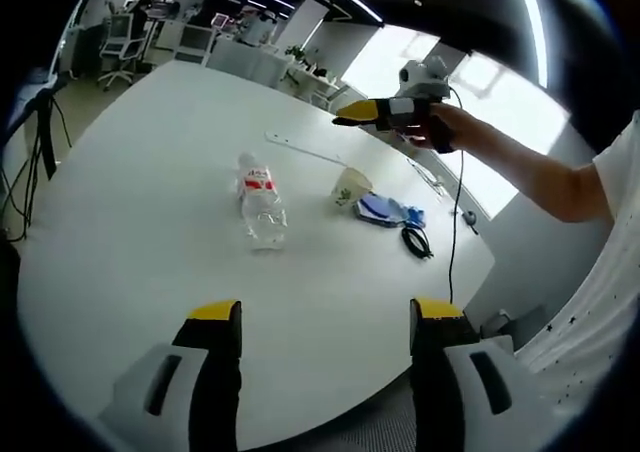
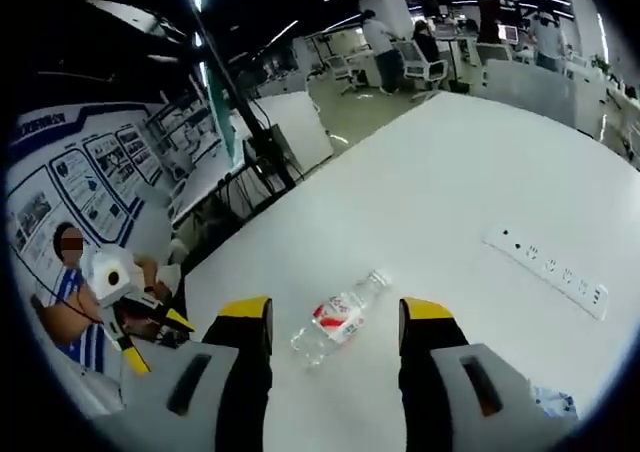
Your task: Arrange the tabletop items into an orderly group along one side of the table until the central work area is clear of visible clutter.
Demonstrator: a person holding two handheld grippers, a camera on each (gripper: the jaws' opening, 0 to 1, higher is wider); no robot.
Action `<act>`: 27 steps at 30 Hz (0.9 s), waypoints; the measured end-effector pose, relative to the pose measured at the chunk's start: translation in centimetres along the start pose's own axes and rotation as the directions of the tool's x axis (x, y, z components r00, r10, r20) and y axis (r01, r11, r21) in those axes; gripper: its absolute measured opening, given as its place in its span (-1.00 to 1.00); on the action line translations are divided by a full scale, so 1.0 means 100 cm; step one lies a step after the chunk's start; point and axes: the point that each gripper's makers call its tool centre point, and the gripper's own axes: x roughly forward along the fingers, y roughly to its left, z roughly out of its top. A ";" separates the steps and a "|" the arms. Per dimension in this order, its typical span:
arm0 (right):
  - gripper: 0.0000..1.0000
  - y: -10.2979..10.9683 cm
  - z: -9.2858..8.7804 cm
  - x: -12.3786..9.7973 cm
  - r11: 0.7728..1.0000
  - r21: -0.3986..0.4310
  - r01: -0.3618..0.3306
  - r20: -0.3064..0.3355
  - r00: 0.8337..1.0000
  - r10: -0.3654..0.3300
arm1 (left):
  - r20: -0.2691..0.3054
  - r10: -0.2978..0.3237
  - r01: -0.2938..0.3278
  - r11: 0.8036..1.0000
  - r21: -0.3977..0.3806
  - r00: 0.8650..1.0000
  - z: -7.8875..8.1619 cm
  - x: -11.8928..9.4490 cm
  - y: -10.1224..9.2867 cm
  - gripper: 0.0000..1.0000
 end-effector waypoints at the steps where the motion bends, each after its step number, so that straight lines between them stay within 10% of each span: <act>1: -0.02 -0.001 0.001 0.005 1.000 -0.005 0.003 -0.003 1.000 -0.003 | 0.000 0.000 0.000 1.000 -0.001 1.000 0.000 0.000 0.000 0.38; 16: -0.09 -0.046 -0.019 0.090 0.966 0.242 0.089 -0.146 0.988 -0.054 | 0.024 0.010 -0.009 0.999 -0.045 1.000 -0.004 -0.001 0.019 0.38; 27: -0.30 -0.065 -0.043 0.124 0.890 0.430 0.150 -0.235 0.971 -0.050 | 0.040 0.017 -0.014 0.998 -0.068 0.999 -0.005 0.000 0.033 0.38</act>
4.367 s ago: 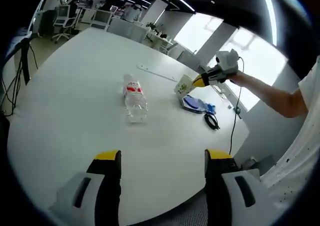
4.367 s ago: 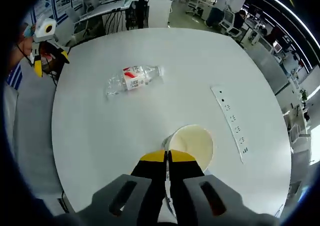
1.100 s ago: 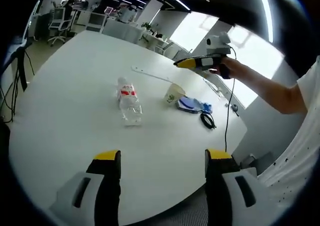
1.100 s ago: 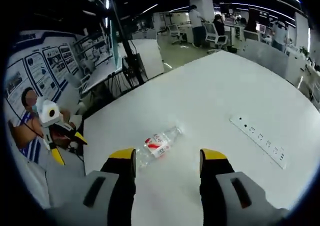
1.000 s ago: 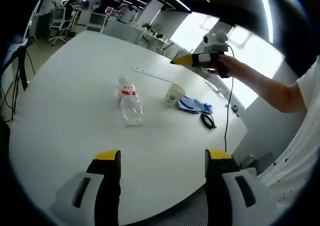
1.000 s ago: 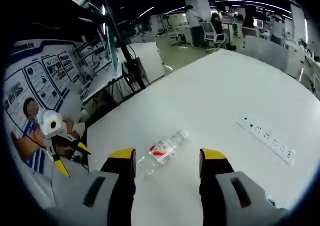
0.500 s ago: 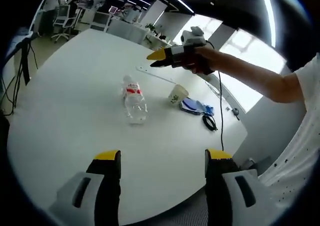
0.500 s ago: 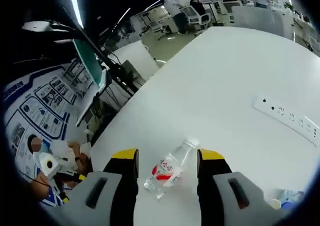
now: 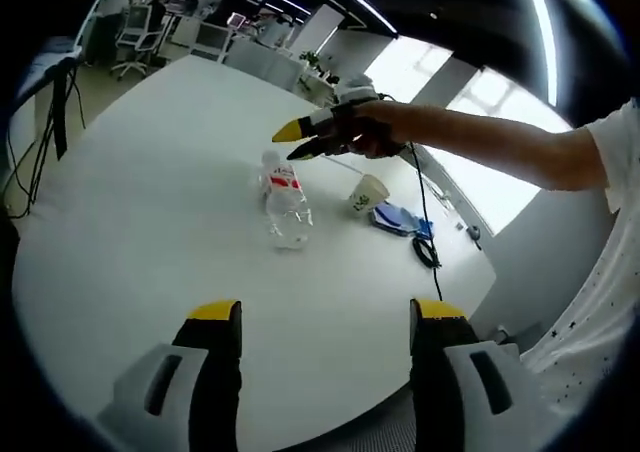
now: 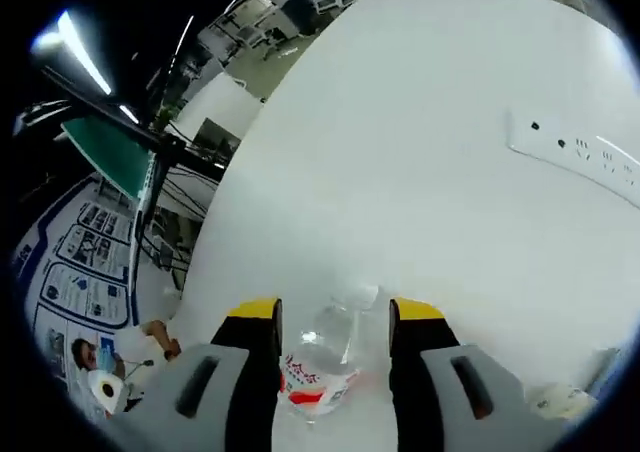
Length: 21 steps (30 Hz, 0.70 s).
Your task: Arrange the tabletop items into an orderly group along one side of the table until the central work area is clear of visible clutter.
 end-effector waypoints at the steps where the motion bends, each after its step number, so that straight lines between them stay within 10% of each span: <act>1: -0.34 0.000 -0.003 0.003 1.000 0.025 -0.005 -0.014 1.000 0.005 | 0.000 0.000 0.000 1.000 -0.001 1.000 0.000 0.000 0.000 0.38; 21: -0.47 -0.005 -0.006 0.032 0.984 0.157 -0.089 0.027 0.996 0.086 | 0.011 -0.003 0.004 0.999 -0.042 1.000 -0.007 0.004 0.017 0.38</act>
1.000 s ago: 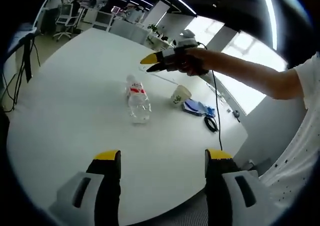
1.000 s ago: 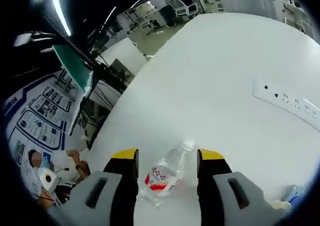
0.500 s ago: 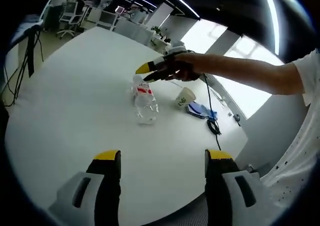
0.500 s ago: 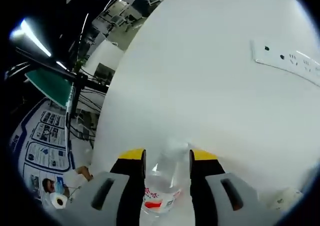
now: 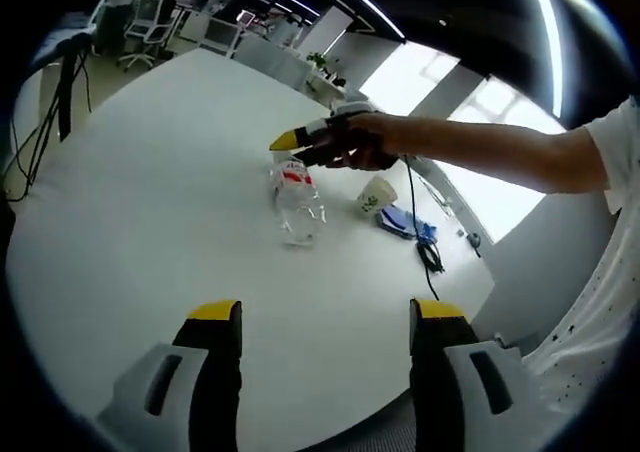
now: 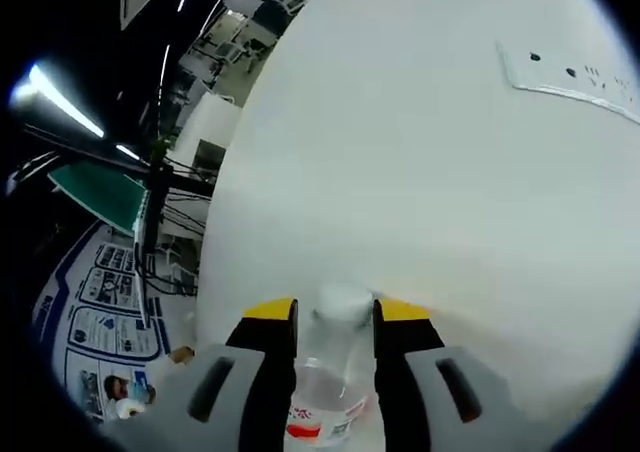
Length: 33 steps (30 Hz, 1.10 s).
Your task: Arrange the tabletop items into an orderly group along one side of the table until the central work area is clear of visible clutter.
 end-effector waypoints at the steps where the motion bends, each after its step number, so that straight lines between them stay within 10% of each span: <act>1: -0.51 -0.002 0.000 0.000 1.000 -0.002 0.003 -0.005 1.000 -0.003 | 0.000 0.001 -0.001 1.000 -0.002 1.000 0.000 0.000 0.001 0.38; 18: -0.61 0.015 0.004 -0.012 0.998 -0.063 -0.010 0.087 0.996 0.015 | -0.007 -0.014 0.014 1.000 0.025 1.000 0.016 0.011 0.000 0.37; 33: -0.61 0.060 -0.012 -0.058 0.935 -0.345 0.086 0.261 0.965 0.007 | -0.043 -0.134 0.140 0.971 0.192 0.990 0.094 0.099 -0.016 0.29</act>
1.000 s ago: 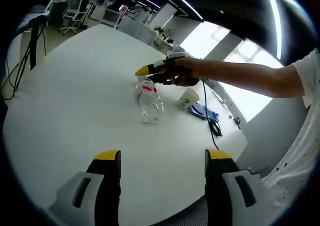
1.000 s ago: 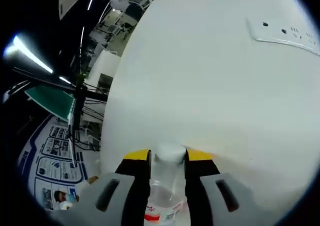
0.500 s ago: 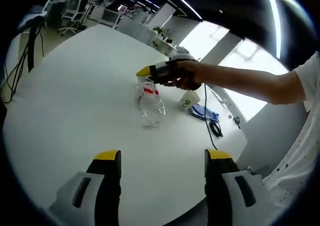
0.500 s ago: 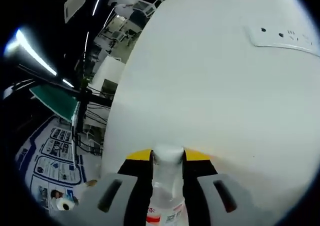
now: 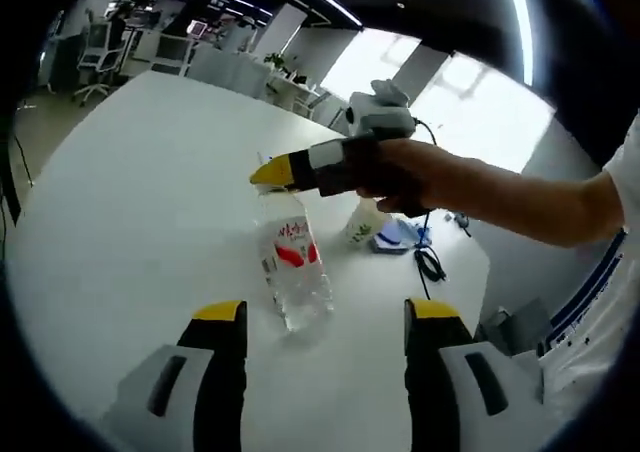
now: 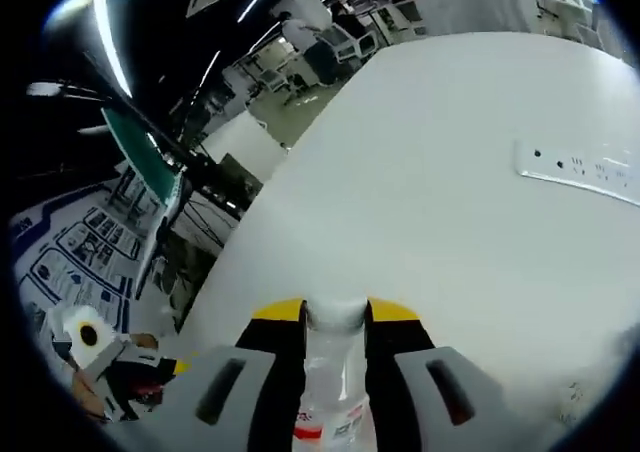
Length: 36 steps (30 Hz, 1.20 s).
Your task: Arrange the tabletop items into an orderly group along one side of the table until the central work area is clear of visible clutter.
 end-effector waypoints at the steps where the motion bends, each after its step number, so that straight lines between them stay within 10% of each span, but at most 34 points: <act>1: -0.61 0.004 0.000 -0.005 1.000 -0.017 0.006 0.020 1.000 -0.006 | -0.012 -0.003 0.003 1.000 0.006 1.000 0.003 0.012 0.003 0.29; 18: -0.61 0.033 -0.009 -0.055 0.969 -0.236 0.071 0.188 0.982 -0.026 | -0.169 -0.099 0.133 0.970 0.204 0.981 -0.018 0.064 -0.006 -0.13; 28: -0.62 0.026 -0.011 -0.089 0.942 -0.287 0.174 0.307 0.948 -0.082 | -0.188 -0.082 0.154 0.898 0.411 0.979 -0.009 0.080 -0.022 -0.16; 36: -0.61 0.009 0.004 -0.121 0.877 -0.383 0.290 0.405 0.906 -0.122 | -0.112 -0.112 0.154 0.835 0.528 0.987 0.017 0.111 -0.042 -0.17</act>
